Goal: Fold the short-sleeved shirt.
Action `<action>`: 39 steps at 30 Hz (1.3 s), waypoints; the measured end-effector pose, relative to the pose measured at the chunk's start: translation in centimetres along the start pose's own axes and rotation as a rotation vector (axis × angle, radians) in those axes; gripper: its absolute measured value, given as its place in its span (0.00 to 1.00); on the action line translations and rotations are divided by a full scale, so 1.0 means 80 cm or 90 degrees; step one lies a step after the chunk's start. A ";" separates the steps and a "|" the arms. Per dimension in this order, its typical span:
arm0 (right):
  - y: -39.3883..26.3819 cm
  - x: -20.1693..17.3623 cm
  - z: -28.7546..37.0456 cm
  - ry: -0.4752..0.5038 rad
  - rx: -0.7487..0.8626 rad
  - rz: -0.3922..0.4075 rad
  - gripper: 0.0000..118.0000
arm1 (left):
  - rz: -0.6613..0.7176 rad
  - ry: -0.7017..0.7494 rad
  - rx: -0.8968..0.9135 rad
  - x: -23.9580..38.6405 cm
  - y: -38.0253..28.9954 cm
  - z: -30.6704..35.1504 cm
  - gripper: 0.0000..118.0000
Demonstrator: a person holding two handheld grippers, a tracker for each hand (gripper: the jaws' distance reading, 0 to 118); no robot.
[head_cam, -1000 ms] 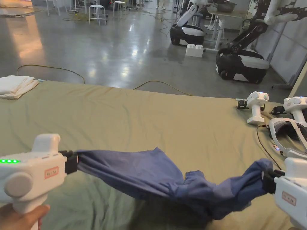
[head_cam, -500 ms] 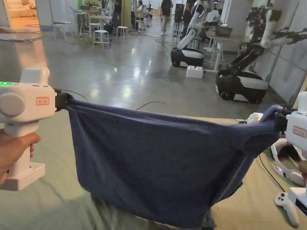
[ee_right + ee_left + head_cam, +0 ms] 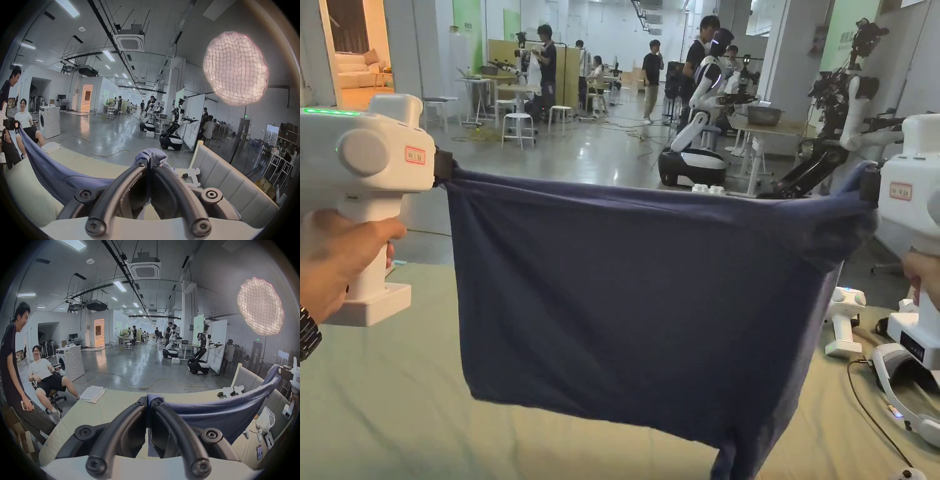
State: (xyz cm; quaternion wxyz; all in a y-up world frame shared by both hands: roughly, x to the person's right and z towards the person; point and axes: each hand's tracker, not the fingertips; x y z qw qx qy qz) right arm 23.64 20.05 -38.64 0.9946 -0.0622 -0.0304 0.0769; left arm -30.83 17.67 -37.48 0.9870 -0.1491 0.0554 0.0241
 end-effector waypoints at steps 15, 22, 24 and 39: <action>-0.116 -0.020 0.025 0.001 -0.048 0.053 0.02 | 0.009 -0.016 -0.097 -0.013 -0.160 -0.008 0.04; -0.204 -0.008 0.085 0.006 -0.100 0.065 0.02 | 0.047 -0.047 -0.145 -0.017 -0.265 0.051 0.04; -0.214 -0.002 0.111 0.007 -0.105 0.063 0.02 | 0.057 -0.055 -0.139 -0.019 -0.276 0.077 0.04; -0.282 0.007 0.238 0.018 -0.222 0.078 0.02 | 0.051 -0.077 -0.200 -0.036 -0.354 0.201 0.04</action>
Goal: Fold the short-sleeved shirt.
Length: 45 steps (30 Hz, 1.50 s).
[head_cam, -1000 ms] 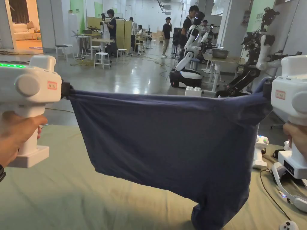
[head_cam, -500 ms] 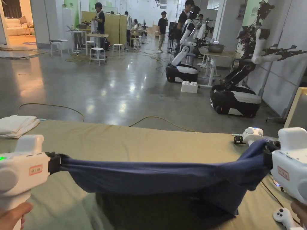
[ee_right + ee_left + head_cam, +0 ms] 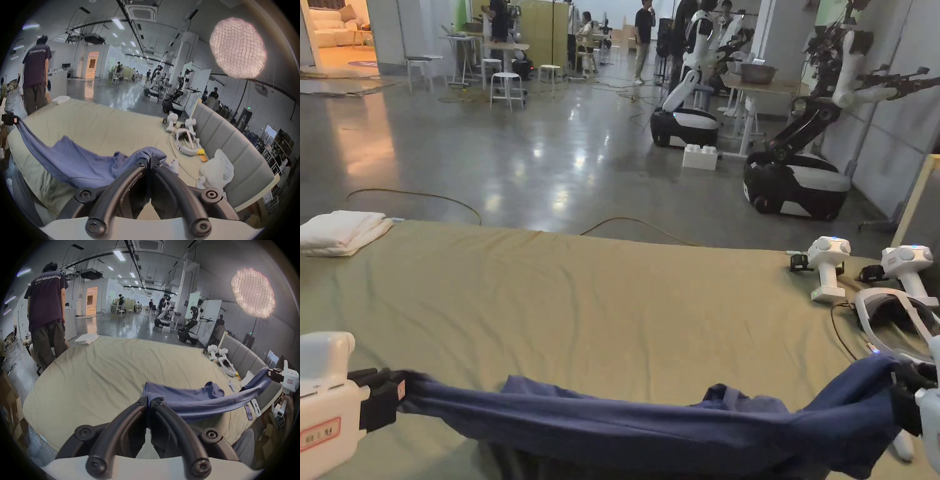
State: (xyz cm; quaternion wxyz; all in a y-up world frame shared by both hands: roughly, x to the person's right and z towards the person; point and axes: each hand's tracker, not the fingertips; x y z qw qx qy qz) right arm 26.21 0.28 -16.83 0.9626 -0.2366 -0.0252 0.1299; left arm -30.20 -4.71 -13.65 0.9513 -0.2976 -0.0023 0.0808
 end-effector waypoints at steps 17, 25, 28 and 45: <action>-0.259 -0.052 -0.095 0.036 -0.328 -0.062 0.03 | 0.021 0.041 -0.306 0.000 -0.212 -0.115 0.04; -0.237 -0.049 -0.107 0.028 -0.277 -0.123 0.45 | 0.013 0.055 -0.272 0.001 -0.199 -0.149 0.32; -0.199 -0.050 -0.095 0.038 -0.198 -0.116 0.54 | -0.013 0.030 -0.210 0.012 -0.170 -0.145 0.35; -0.052 -0.161 -0.071 -0.004 0.221 -0.133 0.13 | -0.066 0.076 0.240 0.134 -0.039 -0.094 0.14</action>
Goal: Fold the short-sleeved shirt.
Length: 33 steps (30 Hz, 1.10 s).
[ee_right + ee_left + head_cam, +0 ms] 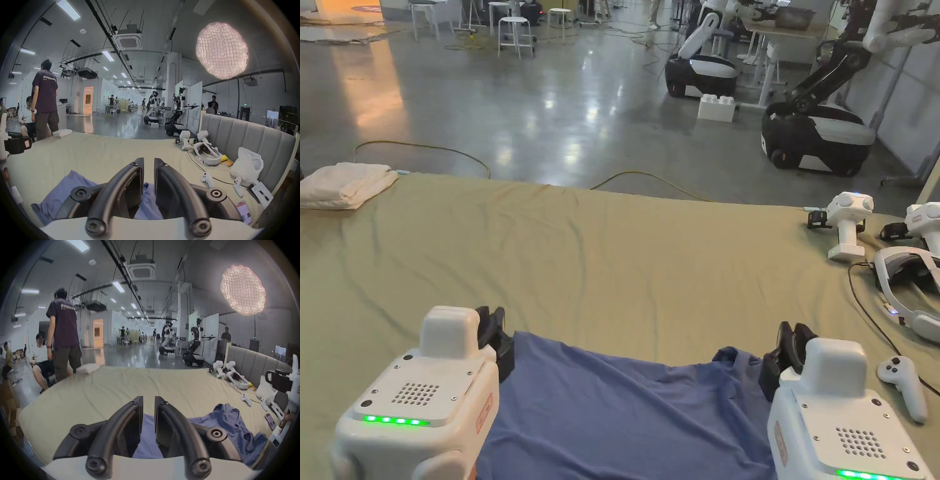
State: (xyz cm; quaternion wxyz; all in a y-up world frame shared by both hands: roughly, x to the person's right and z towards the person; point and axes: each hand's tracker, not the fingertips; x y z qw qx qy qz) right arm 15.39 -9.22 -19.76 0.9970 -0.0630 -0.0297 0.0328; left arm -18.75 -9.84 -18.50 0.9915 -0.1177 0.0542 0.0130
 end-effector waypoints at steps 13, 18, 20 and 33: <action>0.001 -0.011 -0.025 0.054 0.022 -0.018 0.00 | -0.011 -0.003 -0.108 -0.026 -0.012 -0.070 0.00; -0.019 0.000 -0.046 0.055 -0.026 -0.009 0.00 | 0.068 -0.029 -0.281 -0.072 -0.040 -0.185 0.00; -0.030 0.007 -0.056 0.052 -0.051 -0.005 0.00 | 0.081 -0.038 -0.336 -0.084 -0.049 -0.236 0.00; -0.094 0.082 -0.084 -0.031 -0.177 -0.010 0.00 | 0.066 -0.087 -0.584 -0.058 -0.093 -0.405 0.49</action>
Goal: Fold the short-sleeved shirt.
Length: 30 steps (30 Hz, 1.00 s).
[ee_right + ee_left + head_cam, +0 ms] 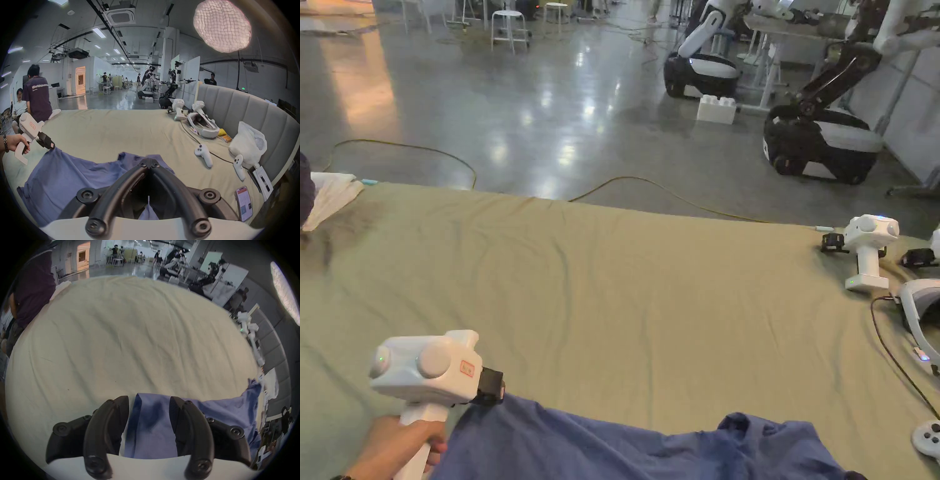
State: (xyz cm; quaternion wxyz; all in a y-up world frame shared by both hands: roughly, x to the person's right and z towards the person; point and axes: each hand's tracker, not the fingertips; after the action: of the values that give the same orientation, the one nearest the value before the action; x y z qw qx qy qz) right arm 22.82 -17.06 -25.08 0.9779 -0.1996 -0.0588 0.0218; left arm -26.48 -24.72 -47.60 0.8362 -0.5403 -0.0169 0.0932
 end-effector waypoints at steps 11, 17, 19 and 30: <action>-0.003 0.078 -0.076 -0.068 -0.176 -0.051 0.01 | -0.120 0.087 0.018 0.043 -0.032 -0.002 0.05; 0.008 0.112 -0.179 0.001 -0.294 -0.090 0.47 | -0.053 0.039 0.087 0.025 -0.038 0.050 0.05; 0.008 0.111 -0.214 0.029 -0.342 -0.099 0.52 | -0.060 0.038 0.105 0.026 -0.042 0.069 0.05; -0.014 0.078 -0.288 0.040 -0.462 -0.066 0.46 | -0.063 0.018 0.171 0.028 -0.070 0.128 0.05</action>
State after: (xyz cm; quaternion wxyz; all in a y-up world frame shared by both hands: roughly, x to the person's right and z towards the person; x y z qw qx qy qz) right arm 31.85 -26.59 -45.03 0.8444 -0.5310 -0.0423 -0.0560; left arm -24.86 -17.37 -38.41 0.9045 -0.4236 -0.0192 0.0455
